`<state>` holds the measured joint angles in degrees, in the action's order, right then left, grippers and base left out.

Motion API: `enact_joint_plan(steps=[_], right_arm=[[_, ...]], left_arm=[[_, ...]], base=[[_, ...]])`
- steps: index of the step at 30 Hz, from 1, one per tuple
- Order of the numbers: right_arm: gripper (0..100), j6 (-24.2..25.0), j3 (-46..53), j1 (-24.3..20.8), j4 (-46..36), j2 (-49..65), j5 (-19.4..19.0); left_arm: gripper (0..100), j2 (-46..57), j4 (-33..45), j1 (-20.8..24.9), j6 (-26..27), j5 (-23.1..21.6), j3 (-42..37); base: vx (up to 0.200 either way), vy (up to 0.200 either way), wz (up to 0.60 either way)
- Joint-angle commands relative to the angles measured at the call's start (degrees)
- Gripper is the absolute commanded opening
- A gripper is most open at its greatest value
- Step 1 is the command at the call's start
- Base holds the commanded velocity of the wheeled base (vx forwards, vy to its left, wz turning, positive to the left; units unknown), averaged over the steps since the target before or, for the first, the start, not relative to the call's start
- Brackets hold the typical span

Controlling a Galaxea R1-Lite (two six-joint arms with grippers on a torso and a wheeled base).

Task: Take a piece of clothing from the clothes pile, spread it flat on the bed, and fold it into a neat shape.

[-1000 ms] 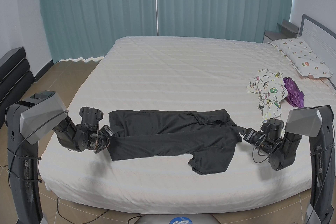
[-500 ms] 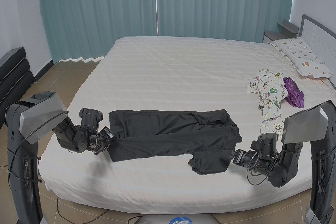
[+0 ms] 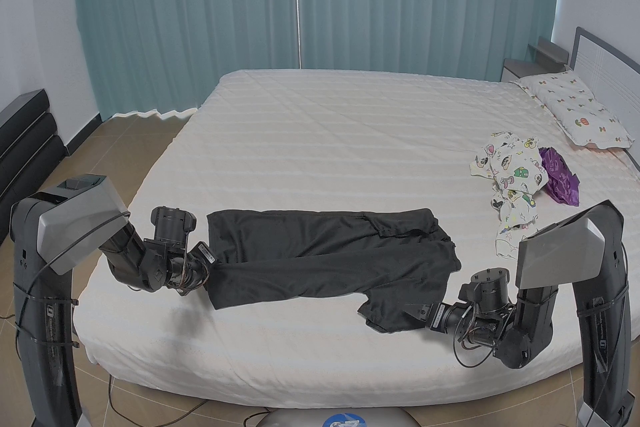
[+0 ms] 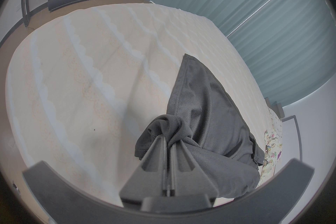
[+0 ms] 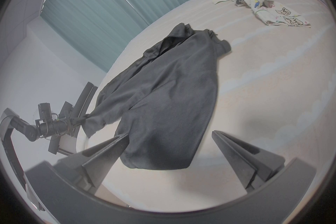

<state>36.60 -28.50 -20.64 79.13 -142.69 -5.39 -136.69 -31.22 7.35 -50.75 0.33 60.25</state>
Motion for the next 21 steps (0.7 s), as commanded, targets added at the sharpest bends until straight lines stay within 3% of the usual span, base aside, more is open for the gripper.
enact_joint_plan(steps=[1, 2, 10, 17, 21], right_arm=[[100, 0.05, -0.06, -0.37, -0.12, -0.48, -0.06], [0, 0.05, 0.03, -0.37, -0.03, -0.31, 0.03], [0, -0.21, 6.88, 1.83, -0.47, 4.79, -1.12], [0, -3.64, 13.91, 7.54, -0.55, 11.73, -9.20], [0, -3.99, 13.56, 8.07, -0.38, 11.38, -10.52]], left_arm=[[0, 0.11, 0.02, -0.06, -0.05, 0.02, 0.05], [0, 0.11, 0.02, -0.06, -0.05, -0.15, 0.05], [0, 0.29, 0.46, -0.32, -0.05, -1.21, 0.22], [0, 1.52, 0.63, -1.20, -0.14, -4.37, -0.48], [0, 1.52, 0.63, -1.20, -0.14, -4.37, -0.48]], base=[[0.000, 0.000, 0.00], [0.000, 0.000, 0.00], [0.000, 0.000, 0.00], [0.000, 0.000, 0.00], [0.000, 0.000, 0.00]])
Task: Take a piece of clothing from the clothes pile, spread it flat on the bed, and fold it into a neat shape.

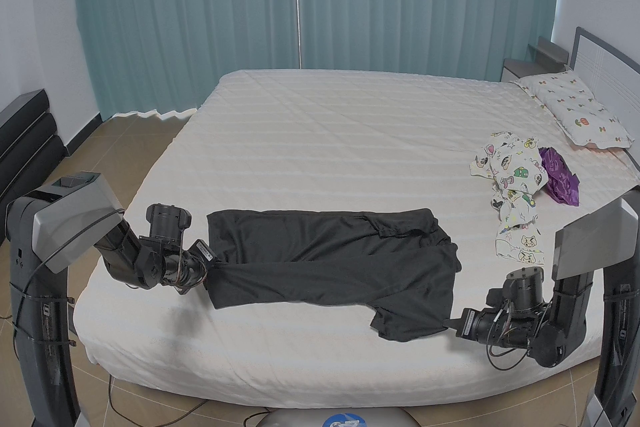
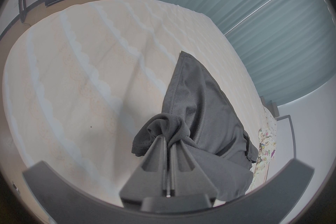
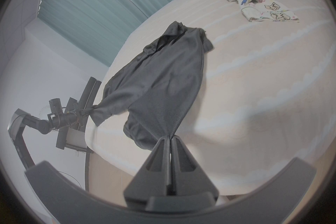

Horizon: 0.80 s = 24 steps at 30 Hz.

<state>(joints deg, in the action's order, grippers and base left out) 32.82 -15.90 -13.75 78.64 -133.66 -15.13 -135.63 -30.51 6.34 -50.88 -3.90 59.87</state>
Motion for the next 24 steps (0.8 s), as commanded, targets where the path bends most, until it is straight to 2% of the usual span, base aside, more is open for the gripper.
enact_joint_plan(steps=[1, 6, 8, 10, 15, 19, 21, 22, 24], right_arm=[[0, -1.18, 1.83, 0.83, 0.11, 1.21, -0.78], [0, -6.01, 5.79, 1.71, -0.33, 3.67, -0.78], [0, -12.07, 9.13, 1.89, -2.62, 4.28, -0.78], [0, -15.50, 10.27, 2.33, -3.23, 4.46, -0.78], [0, -16.65, 11.77, 4.79, -3.58, 7.71, -0.87], [0, -18.05, 13.44, 6.46, -3.76, 11.49, -1.13], [0, -19.37, 13.88, 6.54, -4.11, 11.23, -1.13], [0, -19.99, 14.05, 6.54, -4.46, 11.05, -1.13], [0, -23.59, 15.46, 6.28, -6.75, 10.43, -1.13]], left_arm=[[0, 0.46, -0.07, -0.19, -0.01, -0.14, -0.10], [0, 0.46, -0.07, -0.19, 0.17, -0.14, -0.28], [0, 1.42, -0.16, -0.10, 0.52, -0.05, -2.04], [0, 3.27, -0.25, -0.01, 0.96, -0.05, -4.67], [0, 6.35, 0.37, -0.01, 3.16, -0.14, -7.13], [0, 10.92, 6.08, 0.25, 7.73, -0.14, -9.86], [0, 13.99, 13.55, 0.34, 12.21, -0.14, -10.83], [0, 14.34, 14.69, 0.34, 13.09, -0.14, -10.83], [0, 14.26, 19.26, 0.34, 17.05, 0.30, -10.83]], base=[[0.000, 0.000, 0.00], [0.000, 0.000, 0.00], [0.000, 0.000, 0.00], [0.000, 0.000, 0.00], [0.000, 0.000, 0.00], [0.000, 0.000, 0.00], [0.000, 0.000, 0.00], [0.000, 0.000, 0.00], [0.000, 0.000, 0.00]])
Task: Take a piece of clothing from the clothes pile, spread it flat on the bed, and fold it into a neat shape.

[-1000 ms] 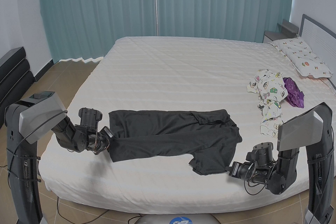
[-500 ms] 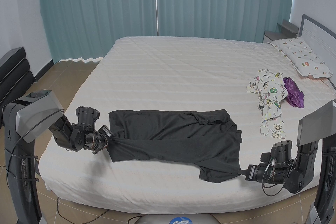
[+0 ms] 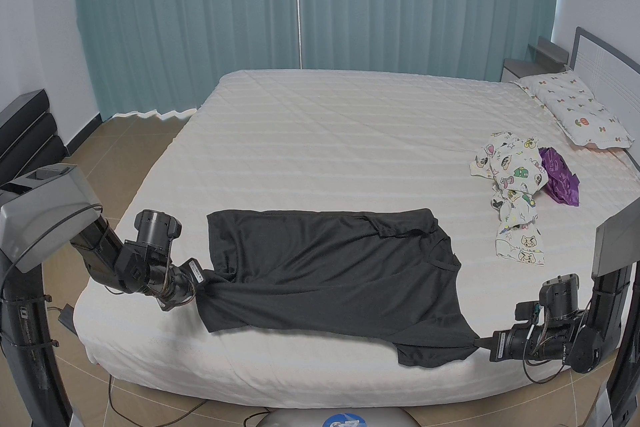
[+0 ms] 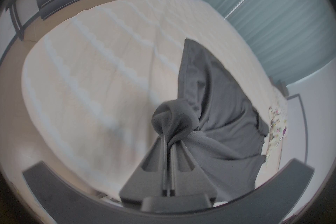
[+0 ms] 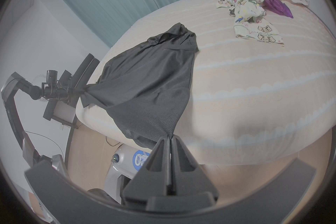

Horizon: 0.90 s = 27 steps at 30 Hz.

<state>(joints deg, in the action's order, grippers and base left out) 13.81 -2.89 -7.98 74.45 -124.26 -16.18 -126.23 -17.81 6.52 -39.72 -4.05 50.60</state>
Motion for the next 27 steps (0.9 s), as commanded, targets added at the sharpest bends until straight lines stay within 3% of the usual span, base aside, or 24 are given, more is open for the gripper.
enact_joint_plan(steps=[1, 5, 10, 15, 18, 19, 21, 22, 27], right_arm=[[0, -5.64, 2.71, 0.34, -3.26, 0.86, -0.08], [0, -6.69, 2.89, 0.16, -4.57, 0.95, -0.08], [0, -9.86, 2.89, 0.16, -9.23, 0.68, 0.01], [0, -11.70, 2.27, 0.07, -10.99, -2.30, 0.27], [0, -11.79, 1.83, -0.54, -10.55, -4.50, 0.44], [0, -11.79, 1.66, -0.80, -10.55, -4.68, 0.53], [0, -11.79, 1.31, -0.89, -10.55, -4.76, 0.53], [100, -11.70, 1.22, -0.80, -10.46, -4.76, 0.18], [100, -10.38, 0.34, 0.43, -7.04, -2.92, -0.08]], left_arm=[[0, 4.77, 7.62, 0.16, 6.93, 0.53, -1.56], [0, 4.42, 8.85, 0.16, 8.34, 0.71, -2.26], [0, 4.07, 12.19, 0.16, 15.28, 0.88, -4.28], [0, 2.57, 14.73, 0.86, 16.07, 1.23, -4.02], [0, 0.20, 13.42, 1.30, 16.34, 3.61, -4.02], [100, -0.24, 12.54, 1.48, 16.43, 4.05, -4.46], [100, -0.42, 11.57, 1.74, 16.34, 4.49, -4.46], [100, -0.42, 11.22, 1.74, 16.34, 4.40, -4.46], [100, 0.02, 11.31, 1.30, 16.25, 4.40, -4.37]], base=[[0.000, 0.000, 0.00], [0.000, 0.000, 0.00], [0.000, 0.000, 0.00], [0.000, 0.000, 0.00], [0.000, 0.000, 0.00], [0.000, 0.000, 0.00], [0.000, 0.000, 0.00], [0.000, 0.000, 0.00], [0.000, 0.000, 0.00]])
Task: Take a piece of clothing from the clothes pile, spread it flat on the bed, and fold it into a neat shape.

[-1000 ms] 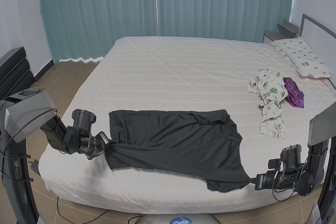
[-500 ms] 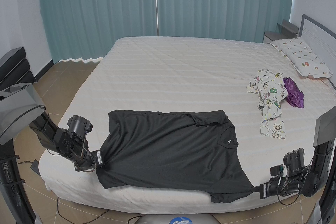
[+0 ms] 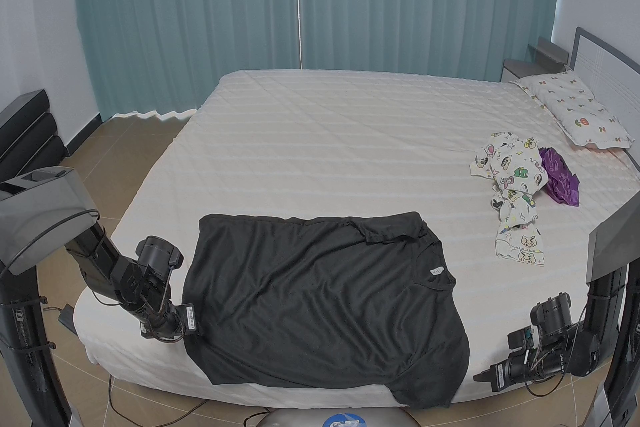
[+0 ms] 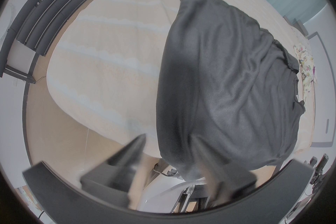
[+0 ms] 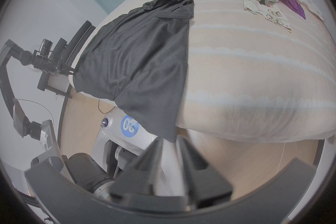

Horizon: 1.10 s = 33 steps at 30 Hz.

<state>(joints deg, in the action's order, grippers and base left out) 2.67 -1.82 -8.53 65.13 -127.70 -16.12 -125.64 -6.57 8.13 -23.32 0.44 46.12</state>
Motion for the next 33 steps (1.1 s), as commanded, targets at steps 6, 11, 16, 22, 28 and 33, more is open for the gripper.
enact_joint_plan(steps=[6, 11, 16, 22, 28, 33], right_arm=[[100, 9.37, -5.21, 1.77, 10.28, -1.50, 0.03], [100, 20.53, -14.09, 0.80, 13.88, -5.90, 2.23], [100, 24.93, -23.85, 0.62, 12.03, -9.24, 5.31], [100, 25.02, -33.34, -0.61, 6.14, -13.02, 5.83], [100, 25.46, -38.88, -1.57, -0.10, -14.07, 6.27], [0, 25.63, -39.76, -1.31, -2.03, -13.46, 6.45]], left_arm=[[100, 1.89, -0.11, -3.56, -1.38, -7.73, 2.49], [100, 2.06, -0.11, -6.72, -11.92, -17.23, 8.29], [100, 1.36, -1.16, -6.72, -18.60, -18.63, 11.01], [100, 0.30, -8.37, -6.81, -23.17, -18.81, 9.96], [100, 0.04, -8.37, -6.72, -23.17, -18.72, 10.05], [100, -0.05, -8.37, -6.72, -23.17, -18.72, 10.05]], base=[[0.000, 0.000, 0.00], [0.000, 0.000, 0.00], [0.000, 0.000, 0.00], [0.000, 0.000, 0.00], [0.000, 0.000, 0.00], [0.000, 0.000, 0.00]])
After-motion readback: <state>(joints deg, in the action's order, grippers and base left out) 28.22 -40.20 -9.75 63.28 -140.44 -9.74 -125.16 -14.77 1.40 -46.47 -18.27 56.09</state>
